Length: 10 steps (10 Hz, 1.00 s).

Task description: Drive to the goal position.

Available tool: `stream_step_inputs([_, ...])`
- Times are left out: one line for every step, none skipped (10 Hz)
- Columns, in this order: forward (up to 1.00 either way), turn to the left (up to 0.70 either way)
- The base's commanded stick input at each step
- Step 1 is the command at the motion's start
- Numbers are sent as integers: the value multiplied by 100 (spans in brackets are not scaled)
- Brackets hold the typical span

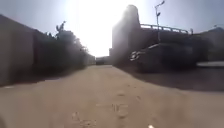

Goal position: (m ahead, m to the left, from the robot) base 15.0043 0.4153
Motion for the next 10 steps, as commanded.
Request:
stream_step_inputs([100, 0])
stream_step_inputs([100, 0])
stream_step_inputs([100, 0])
stream_step_inputs([100, 27])
stream_step_inputs([100, 17])
stream_step_inputs([100, 2])
stream_step_inputs([100, 0])
stream_step_inputs([100, 0])
stream_step_inputs([100, 0])
stream_step_inputs([100, 0])
